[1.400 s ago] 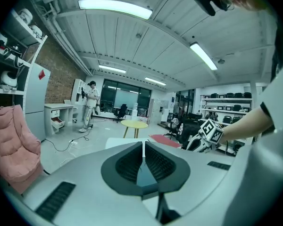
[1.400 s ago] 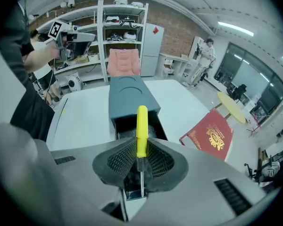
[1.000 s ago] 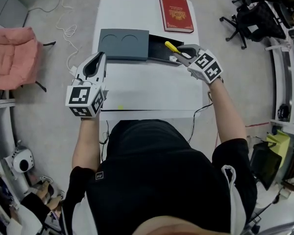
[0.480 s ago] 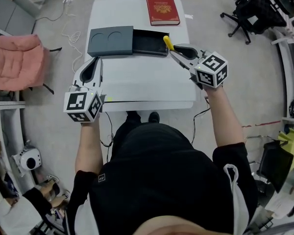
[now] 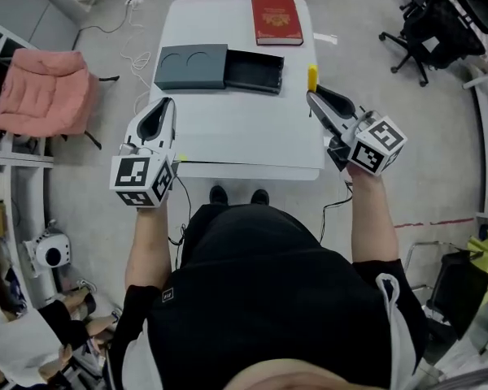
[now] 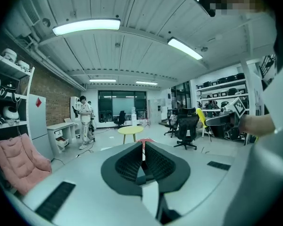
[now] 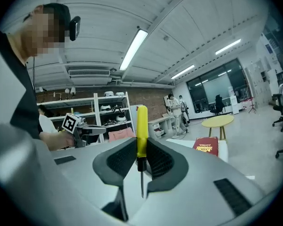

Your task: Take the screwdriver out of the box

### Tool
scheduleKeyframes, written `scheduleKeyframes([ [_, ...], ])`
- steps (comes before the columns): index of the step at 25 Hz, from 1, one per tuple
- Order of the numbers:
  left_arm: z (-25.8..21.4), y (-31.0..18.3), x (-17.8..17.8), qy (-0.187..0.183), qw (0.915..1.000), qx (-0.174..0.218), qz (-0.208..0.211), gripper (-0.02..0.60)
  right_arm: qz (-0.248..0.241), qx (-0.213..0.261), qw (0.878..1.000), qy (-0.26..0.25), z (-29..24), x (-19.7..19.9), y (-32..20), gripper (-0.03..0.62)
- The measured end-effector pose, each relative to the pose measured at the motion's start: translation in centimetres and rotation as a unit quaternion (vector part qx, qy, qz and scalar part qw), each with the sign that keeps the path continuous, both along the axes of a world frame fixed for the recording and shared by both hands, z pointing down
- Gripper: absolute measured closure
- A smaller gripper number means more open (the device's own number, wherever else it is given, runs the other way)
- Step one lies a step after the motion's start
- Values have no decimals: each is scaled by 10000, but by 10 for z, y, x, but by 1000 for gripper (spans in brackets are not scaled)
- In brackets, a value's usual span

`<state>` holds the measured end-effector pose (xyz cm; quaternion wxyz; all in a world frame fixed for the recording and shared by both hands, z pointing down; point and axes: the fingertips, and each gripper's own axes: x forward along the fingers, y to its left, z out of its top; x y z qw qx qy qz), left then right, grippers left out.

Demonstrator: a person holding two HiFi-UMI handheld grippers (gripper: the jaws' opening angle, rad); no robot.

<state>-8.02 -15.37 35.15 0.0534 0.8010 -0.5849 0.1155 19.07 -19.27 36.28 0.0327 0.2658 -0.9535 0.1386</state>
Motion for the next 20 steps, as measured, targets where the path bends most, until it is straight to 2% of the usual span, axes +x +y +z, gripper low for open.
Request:
scheduleKeyframes([
  [7, -10, 4, -15, -45, 9998, 126, 133, 552, 362, 353, 9968, -616, -33, -8, 12, 514],
  [20, -15, -20, -61, 83, 9992, 307, 246, 552, 752, 696, 9931, -564, -49, -55, -2, 516],
])
